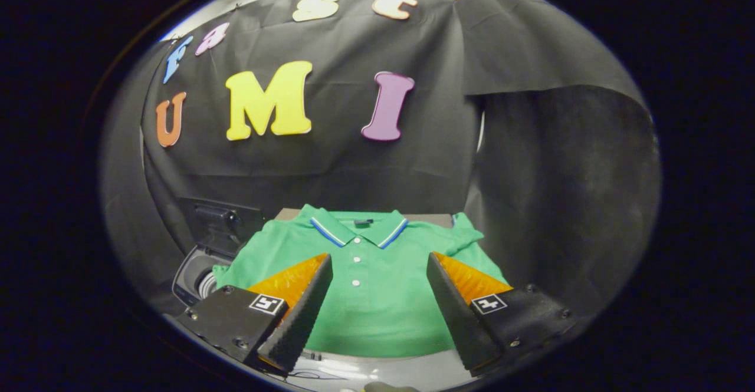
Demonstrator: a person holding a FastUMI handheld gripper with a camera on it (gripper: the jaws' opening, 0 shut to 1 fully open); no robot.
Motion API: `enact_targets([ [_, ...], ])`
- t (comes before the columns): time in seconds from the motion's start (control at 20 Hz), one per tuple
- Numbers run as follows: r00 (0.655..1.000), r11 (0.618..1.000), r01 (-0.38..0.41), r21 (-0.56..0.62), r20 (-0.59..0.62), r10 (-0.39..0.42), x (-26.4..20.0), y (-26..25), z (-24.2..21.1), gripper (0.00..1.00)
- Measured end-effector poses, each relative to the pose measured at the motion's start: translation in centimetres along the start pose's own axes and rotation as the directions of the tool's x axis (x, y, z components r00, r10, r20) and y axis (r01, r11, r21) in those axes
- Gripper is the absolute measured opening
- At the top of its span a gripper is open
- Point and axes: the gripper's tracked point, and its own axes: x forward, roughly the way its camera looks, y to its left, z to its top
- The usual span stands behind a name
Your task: Put the clothes into the washing machine and then close the washing machine lid.
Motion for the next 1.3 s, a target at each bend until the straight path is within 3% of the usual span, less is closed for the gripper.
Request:
enact_targets([
  [0.25,0.992,0.999,-0.046,-0.023,-0.122,0.043,5.5,1.5,-1.6,1.0],
  [0.45,0.978,0.999,-0.026,-0.03,-0.21,0.019,8.0,1.0,-3.4,1.0],
  [0.6,0.967,0.999,-0.019,0.036,-0.252,0.027,8.3,1.0,-3.8,1.0],
  [0.8,0.945,1.0,-0.019,-0.002,-0.326,0.017,8.2,1.1,-3.8,1.0],
  [1.0,0.948,0.999,-0.042,0.006,-0.316,0.041,8.2,1.1,-3.9,1.0],
  [1.2,0.936,0.997,-0.073,-0.012,-0.347,0.064,7.9,1.2,-3.7,0.96],
  [1.3,0.935,0.995,-0.093,-0.022,-0.345,0.08,7.9,1.4,-4.0,0.88],
])
